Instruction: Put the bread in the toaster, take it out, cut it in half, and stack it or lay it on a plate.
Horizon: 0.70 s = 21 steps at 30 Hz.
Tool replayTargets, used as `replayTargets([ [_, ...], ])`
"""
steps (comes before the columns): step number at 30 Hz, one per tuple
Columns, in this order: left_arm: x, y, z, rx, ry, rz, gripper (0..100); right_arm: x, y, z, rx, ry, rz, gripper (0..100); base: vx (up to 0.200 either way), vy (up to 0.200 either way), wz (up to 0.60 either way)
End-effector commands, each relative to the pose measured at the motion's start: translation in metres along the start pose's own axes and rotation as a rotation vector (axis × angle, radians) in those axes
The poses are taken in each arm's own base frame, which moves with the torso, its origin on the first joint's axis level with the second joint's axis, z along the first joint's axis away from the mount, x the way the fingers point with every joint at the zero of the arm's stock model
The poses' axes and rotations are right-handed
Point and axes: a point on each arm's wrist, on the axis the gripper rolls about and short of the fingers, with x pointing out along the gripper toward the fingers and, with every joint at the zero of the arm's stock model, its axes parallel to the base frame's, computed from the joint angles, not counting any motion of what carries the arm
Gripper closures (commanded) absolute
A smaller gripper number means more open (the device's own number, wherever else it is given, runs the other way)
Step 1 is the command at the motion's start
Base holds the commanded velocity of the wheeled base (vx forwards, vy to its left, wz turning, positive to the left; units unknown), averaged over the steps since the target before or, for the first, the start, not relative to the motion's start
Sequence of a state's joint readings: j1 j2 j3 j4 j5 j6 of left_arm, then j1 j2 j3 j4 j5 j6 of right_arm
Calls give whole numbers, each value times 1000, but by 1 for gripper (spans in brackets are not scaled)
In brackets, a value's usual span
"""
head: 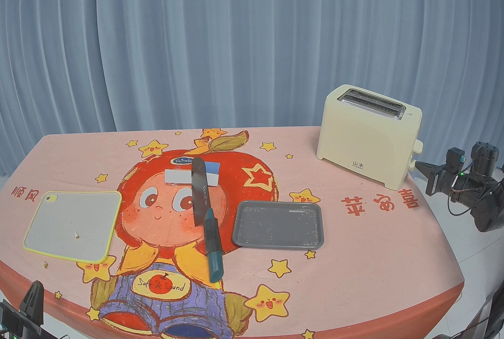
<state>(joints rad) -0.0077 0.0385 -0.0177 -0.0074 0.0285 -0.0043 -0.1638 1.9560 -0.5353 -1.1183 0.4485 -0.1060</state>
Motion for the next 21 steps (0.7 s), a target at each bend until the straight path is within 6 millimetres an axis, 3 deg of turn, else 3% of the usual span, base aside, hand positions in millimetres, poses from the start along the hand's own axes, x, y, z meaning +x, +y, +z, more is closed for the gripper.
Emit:
replayTargets([
  [1, 1, 0, -5, 0, 17, 1, 100, -1, 1, 3, -8, -11, 2, 100, 0, 0, 0],
  [21, 1, 0, -5, 0, 17, -1, 100, 17, -2, -11, -22, -38, 7, 100, 0, 0, 0],
])
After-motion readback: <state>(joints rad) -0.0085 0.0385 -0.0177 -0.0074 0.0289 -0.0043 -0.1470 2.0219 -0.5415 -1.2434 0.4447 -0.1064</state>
